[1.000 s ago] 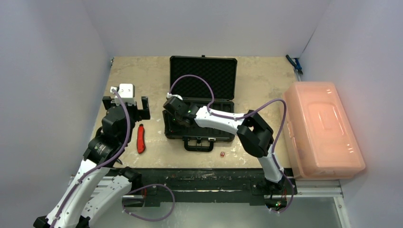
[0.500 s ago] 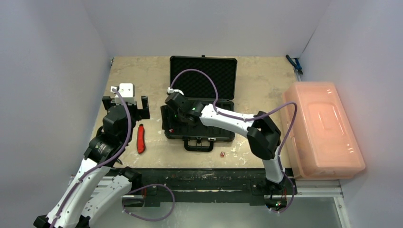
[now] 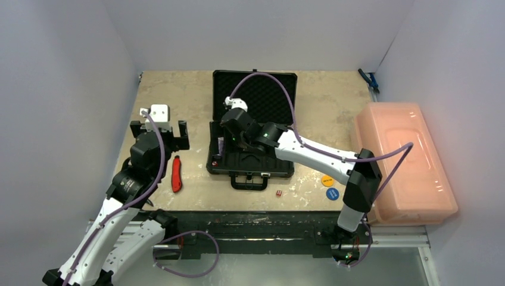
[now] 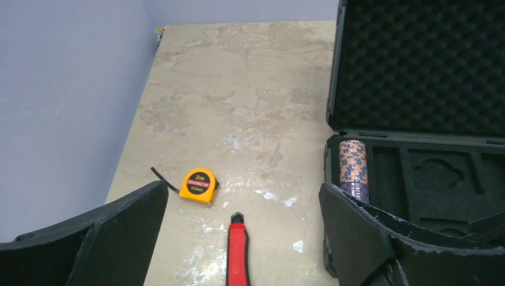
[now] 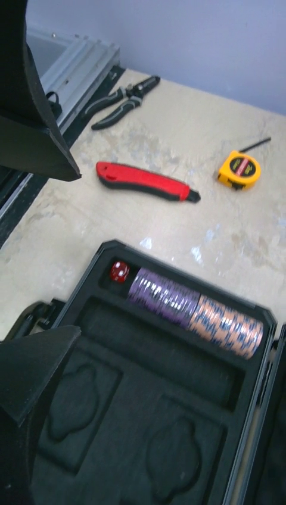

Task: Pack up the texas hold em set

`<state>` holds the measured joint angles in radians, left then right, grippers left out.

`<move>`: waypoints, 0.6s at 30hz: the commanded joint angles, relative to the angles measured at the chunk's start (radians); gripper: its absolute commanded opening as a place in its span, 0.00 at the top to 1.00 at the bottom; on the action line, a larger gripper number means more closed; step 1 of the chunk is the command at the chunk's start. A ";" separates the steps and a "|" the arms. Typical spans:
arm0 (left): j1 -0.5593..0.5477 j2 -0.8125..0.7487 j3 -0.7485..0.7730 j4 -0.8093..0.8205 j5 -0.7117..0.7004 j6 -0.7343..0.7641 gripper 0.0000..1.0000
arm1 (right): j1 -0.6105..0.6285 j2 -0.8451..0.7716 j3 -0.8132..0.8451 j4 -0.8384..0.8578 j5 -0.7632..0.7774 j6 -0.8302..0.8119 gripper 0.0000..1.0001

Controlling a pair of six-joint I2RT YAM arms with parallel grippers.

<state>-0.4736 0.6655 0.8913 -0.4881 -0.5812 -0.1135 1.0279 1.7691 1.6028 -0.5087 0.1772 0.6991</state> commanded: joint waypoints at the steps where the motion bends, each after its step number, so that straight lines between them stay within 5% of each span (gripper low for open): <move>1: -0.002 0.037 0.034 -0.014 0.084 -0.038 0.00 | 0.006 -0.098 -0.076 -0.040 0.157 -0.006 0.03; 12: -0.002 0.057 0.049 -0.081 0.155 -0.153 0.00 | 0.006 -0.297 -0.304 0.048 0.385 -0.059 0.02; 18: -0.002 0.079 0.061 -0.131 0.327 -0.215 0.00 | 0.003 -0.317 -0.321 -0.006 0.559 -0.031 0.01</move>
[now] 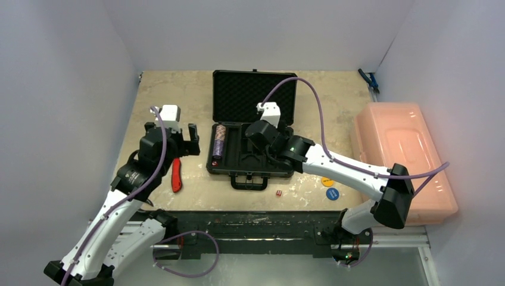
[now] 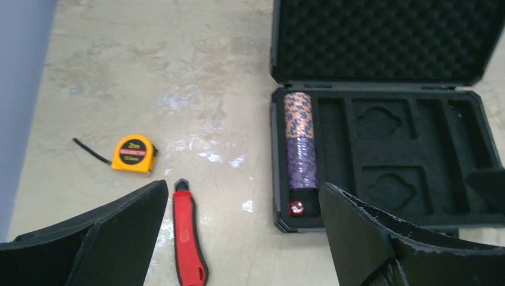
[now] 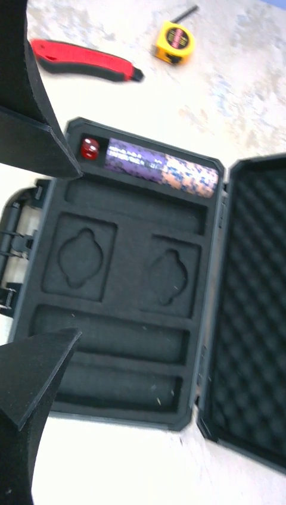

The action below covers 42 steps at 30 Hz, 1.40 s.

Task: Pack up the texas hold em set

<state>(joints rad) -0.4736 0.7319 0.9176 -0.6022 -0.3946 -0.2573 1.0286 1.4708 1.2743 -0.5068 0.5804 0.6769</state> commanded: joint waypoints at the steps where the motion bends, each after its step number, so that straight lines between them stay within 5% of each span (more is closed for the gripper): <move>1: -0.002 0.026 0.035 -0.017 0.192 -0.082 0.00 | 0.001 -0.012 0.013 -0.023 0.162 -0.010 0.01; 9: -0.023 0.152 0.069 -0.034 0.379 -0.117 0.00 | -0.004 -0.067 -0.059 -0.054 0.201 0.058 0.01; 29: -0.281 0.327 0.074 0.040 0.421 -0.131 0.08 | -0.194 -0.290 -0.206 0.025 0.218 -0.055 0.01; 42: -0.484 0.441 0.088 0.118 0.301 -0.203 0.12 | -0.247 -0.370 -0.201 -0.064 0.224 -0.035 0.01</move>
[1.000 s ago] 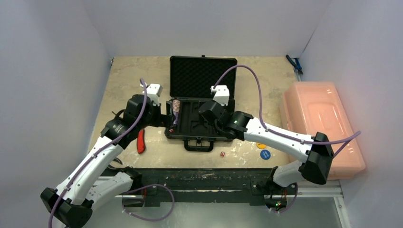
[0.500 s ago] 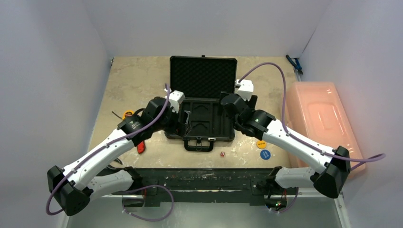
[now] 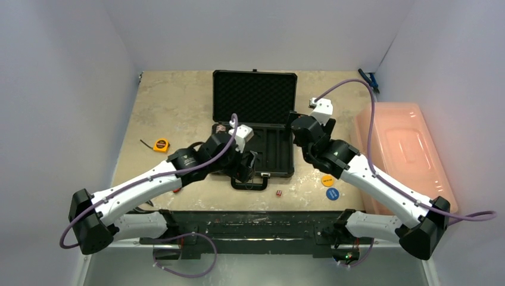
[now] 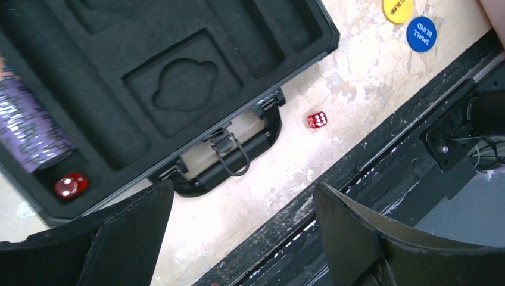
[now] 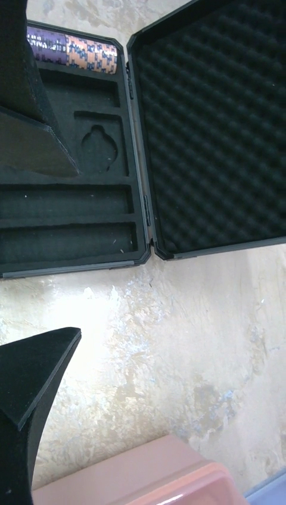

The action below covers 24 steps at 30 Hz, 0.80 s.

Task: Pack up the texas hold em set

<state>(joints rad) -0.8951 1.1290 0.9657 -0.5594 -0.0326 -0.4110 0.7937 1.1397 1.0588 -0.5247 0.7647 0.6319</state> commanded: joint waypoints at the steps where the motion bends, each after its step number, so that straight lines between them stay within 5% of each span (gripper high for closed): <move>1: -0.084 0.064 0.046 0.080 -0.078 -0.055 0.12 | -0.015 -0.047 0.015 -0.059 0.054 0.016 0.01; 15: -0.332 0.340 0.172 0.073 -0.320 -0.294 0.19 | -0.030 -0.137 0.098 -0.384 0.336 0.368 0.01; 24: -0.391 0.537 0.287 0.023 -0.353 -0.463 0.32 | -0.030 -0.213 0.123 -0.402 0.471 0.395 0.01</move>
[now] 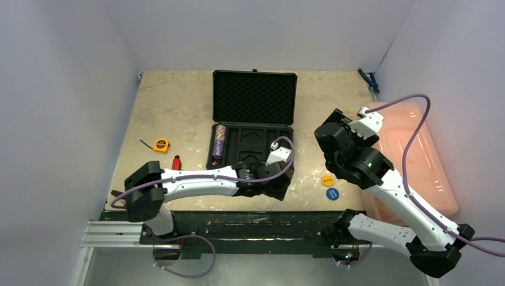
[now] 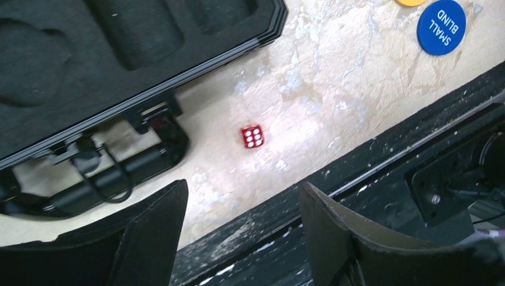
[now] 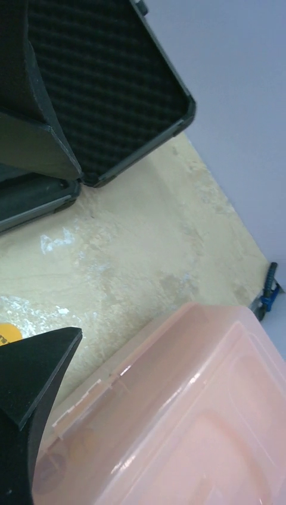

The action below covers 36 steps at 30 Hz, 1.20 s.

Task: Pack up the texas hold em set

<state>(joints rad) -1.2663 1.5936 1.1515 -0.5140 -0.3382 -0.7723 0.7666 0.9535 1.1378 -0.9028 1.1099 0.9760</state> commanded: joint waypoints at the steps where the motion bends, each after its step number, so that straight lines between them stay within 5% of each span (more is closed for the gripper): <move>1: -0.021 0.096 0.128 -0.045 -0.050 -0.110 0.34 | -0.003 -0.031 0.046 -0.014 0.136 0.043 0.01; 6: -0.021 0.159 0.173 -0.062 -0.056 -0.156 0.44 | -0.003 -0.041 0.047 -0.008 0.155 0.008 0.01; 23: 0.065 0.348 0.229 -0.055 0.167 -0.191 0.55 | -0.004 -0.070 -0.036 0.019 0.095 0.020 0.01; 36: 0.068 0.383 0.269 -0.127 0.148 -0.221 0.67 | -0.003 -0.056 -0.051 0.051 0.073 -0.008 0.01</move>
<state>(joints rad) -1.1980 1.9751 1.3842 -0.6014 -0.1711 -0.9565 0.7654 0.8921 1.0950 -0.8810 1.1755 0.9722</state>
